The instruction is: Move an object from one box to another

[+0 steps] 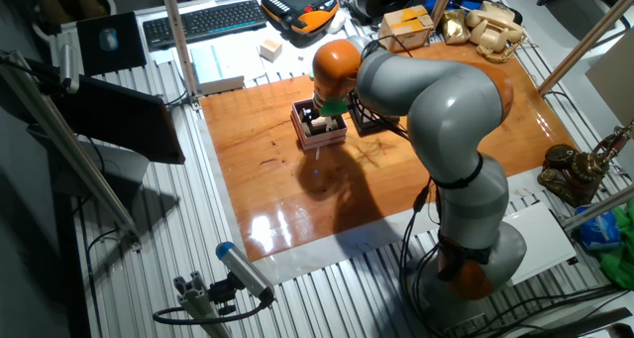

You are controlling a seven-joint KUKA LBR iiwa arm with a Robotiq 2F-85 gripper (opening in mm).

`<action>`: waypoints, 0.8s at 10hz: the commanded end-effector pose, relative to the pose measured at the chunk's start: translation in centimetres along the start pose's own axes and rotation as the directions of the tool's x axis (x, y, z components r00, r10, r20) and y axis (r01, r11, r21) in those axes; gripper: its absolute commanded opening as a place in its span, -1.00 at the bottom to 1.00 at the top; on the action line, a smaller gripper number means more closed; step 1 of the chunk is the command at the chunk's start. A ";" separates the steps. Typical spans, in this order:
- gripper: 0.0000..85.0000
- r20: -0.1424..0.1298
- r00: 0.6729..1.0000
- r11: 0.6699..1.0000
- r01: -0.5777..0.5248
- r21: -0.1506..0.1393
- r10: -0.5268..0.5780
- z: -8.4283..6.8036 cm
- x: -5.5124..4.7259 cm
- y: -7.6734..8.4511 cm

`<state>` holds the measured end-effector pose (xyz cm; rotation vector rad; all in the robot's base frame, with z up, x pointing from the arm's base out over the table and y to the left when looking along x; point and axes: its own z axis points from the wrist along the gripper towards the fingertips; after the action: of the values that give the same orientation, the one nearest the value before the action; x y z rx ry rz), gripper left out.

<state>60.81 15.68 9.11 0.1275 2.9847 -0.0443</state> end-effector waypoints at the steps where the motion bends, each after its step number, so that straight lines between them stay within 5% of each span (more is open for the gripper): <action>1: 0.60 -0.015 1.000 1.000 -0.005 0.000 0.005 -1.4 -0.1 -0.1; 2: 0.60 -0.026 1.000 1.000 -0.013 -0.008 0.012 -2.5 0.0 -0.1; 4: -0.20 -0.029 0.999 1.000 -0.018 -0.021 0.017 -3.6 0.0 -0.5; 6: -1.00 -0.074 0.997 0.998 0.008 -0.063 -0.012 -4.9 -0.5 -2.0; 8: -1.00 -0.073 0.996 0.998 0.040 -0.056 -0.044 -5.6 -0.9 -3.7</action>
<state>60.51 12.16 14.86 0.0604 3.0592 0.0382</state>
